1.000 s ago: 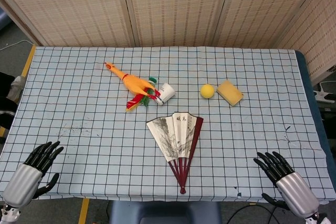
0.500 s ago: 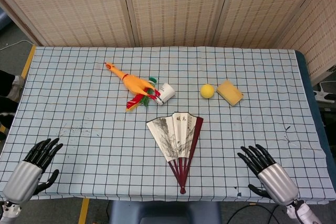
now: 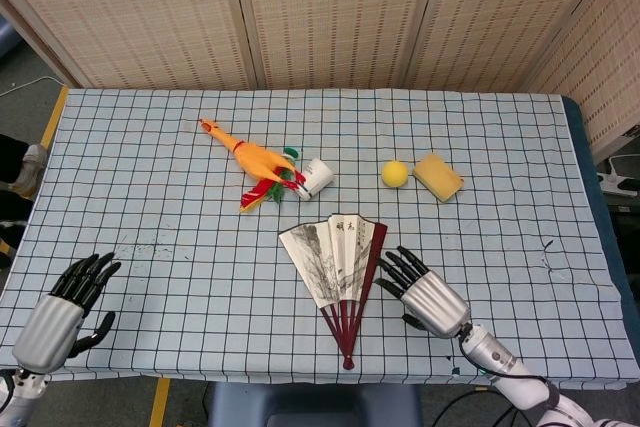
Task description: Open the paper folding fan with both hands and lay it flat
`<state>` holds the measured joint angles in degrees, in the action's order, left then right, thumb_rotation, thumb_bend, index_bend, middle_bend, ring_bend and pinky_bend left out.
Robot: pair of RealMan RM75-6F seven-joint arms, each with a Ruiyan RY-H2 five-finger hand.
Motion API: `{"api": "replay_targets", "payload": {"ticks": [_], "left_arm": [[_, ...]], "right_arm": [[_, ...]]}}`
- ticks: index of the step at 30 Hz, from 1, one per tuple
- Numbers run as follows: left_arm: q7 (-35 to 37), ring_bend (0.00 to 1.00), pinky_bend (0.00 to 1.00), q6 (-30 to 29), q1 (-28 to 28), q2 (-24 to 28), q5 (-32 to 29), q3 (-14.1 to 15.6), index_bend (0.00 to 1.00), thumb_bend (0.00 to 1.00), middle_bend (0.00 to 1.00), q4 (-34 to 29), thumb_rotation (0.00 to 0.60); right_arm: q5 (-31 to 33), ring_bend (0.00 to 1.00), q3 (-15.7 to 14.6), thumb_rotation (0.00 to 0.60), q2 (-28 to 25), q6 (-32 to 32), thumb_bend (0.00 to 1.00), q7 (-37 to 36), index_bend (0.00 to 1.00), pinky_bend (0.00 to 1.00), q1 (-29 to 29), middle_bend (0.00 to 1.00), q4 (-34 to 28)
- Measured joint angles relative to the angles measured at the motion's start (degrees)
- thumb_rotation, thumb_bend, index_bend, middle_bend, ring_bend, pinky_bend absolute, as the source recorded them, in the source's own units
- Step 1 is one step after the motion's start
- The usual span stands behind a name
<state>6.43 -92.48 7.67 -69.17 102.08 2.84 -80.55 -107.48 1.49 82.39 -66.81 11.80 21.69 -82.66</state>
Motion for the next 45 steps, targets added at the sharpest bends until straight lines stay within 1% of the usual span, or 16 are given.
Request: {"api": "replay_targets", "payload": {"ticks": [4,10,14,20,23,26,29,32,35,38,42,45], "left_arm": [[-0.5,0.00,0.11,1.2,0.4,-0.2,-1.2,-0.5,0.00,0.46,0.00,-0.2,0.600],[-1.7,0.00,0.11,3.2,0.9,-0.6,-2.7,-0.7,0.00,0.47,0.00,-0.1,0.600],[-1.9,0.00,0.11,4.0,1.3,-0.9,-3.6,-1.0,0.00,0.47,0.00,0.1,0.600],[-2.2,0.00,0.11,4.7,1.6,-1.0,-4.4,-1.3,0.00,0.46,0.00,0.2,0.600],[-2.5,0.00,0.11,5.0,1.7,-1.0,-4.7,-1.3,0.00,0.46,0.00,0.0,0.600],[-2.6,0.00,0.11,5.1,1.7,-1.1,-5.1,-1.4,0.00,0.46,0.00,0.2,0.600],[-2.7,0.00,0.11,5.1,1.8,-1.2,-5.2,-1.4,0.00,0.46,0.00,0.4,0.600],[-2.9,0.00,0.11,5.3,1.9,-1.2,-5.4,-1.5,0.00,0.46,0.00,0.4,0.600],[-3.0,0.00,0.11,5.4,1.9,-1.2,-5.6,-1.4,0.00,0.46,0.00,0.3,0.600],[-3.0,0.00,0.11,5.3,1.8,-1.2,-5.6,-1.4,0.00,0.46,0.00,0.3,0.600],[-2.8,0.00,0.11,5.1,1.8,-1.0,-5.6,-1.3,0.00,0.47,0.00,0.1,0.600],[-2.2,0.00,0.12,5.4,1.9,-1.0,-5.6,-1.3,0.00,0.47,0.00,0.1,0.600]], "right_arm": [[2.2,0.00,0.9,0.600,3.8,2.7,0.12,0.7,0.25,0.00,2.1,0.00,4.4],[4.2,0.00,1.2,0.600,9.2,4.3,0.12,0.2,0.26,0.00,4.4,0.00,10.9],[5.2,0.00,1.2,0.600,13.3,4.0,0.13,-0.7,0.30,0.00,5.6,0.00,15.8],[5.9,0.00,0.7,0.600,17.7,3.2,0.18,-2.9,0.35,0.00,7.2,0.00,22.0],[6.1,0.00,0.5,0.600,19.8,2.4,0.23,-4.3,0.37,0.00,7.9,0.00,24.7],[6.3,0.00,0.2,0.600,21.5,1.6,0.24,-5.6,0.38,0.00,8.4,0.00,27.0],[6.7,0.00,0.0,0.600,23.1,1.2,0.26,-6.7,0.43,0.00,9.0,0.00,28.9],[7.0,0.00,-0.2,0.600,24.5,0.9,0.36,-6.9,0.51,0.00,9.6,0.01,30.6],[7.1,0.00,-0.2,0.600,25.6,-0.2,0.46,-7.0,0.60,0.00,10.0,0.05,31.7],[7.0,0.00,-0.4,0.600,26.0,-1.9,0.54,-8.0,0.66,0.00,10.1,0.09,31.7],[6.6,0.00,-0.7,0.600,25.6,-4.5,0.57,-9.6,0.70,0.00,10.2,0.11,30.3],[6.9,0.00,-0.6,0.600,24.6,-5.0,0.57,-10.7,0.71,0.00,10.2,0.12,27.5]]}}
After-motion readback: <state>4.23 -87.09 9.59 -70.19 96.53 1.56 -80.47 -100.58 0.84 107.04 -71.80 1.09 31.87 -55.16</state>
